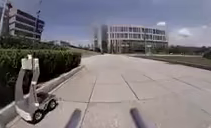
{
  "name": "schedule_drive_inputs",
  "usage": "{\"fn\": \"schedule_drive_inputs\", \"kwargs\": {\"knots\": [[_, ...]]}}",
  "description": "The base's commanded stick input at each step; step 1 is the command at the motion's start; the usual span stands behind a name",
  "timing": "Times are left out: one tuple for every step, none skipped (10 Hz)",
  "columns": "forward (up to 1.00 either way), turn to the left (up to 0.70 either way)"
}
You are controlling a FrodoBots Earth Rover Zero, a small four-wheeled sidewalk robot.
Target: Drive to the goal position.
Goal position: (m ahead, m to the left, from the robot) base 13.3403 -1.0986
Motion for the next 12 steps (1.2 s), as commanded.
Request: {"fn": "schedule_drive_inputs", "kwargs": {"knots": [[0.7,-0.03],[0.7,-0.18],[0.7,-0.31],[0.7,-0.31],[0.7,-0.31],[0.7,-0.14],[0.7,-0.03],[0.7,0.0],[0.7,0.0],[0.7,0.0],[0.7,0.0],[0.7,0.0]]}}
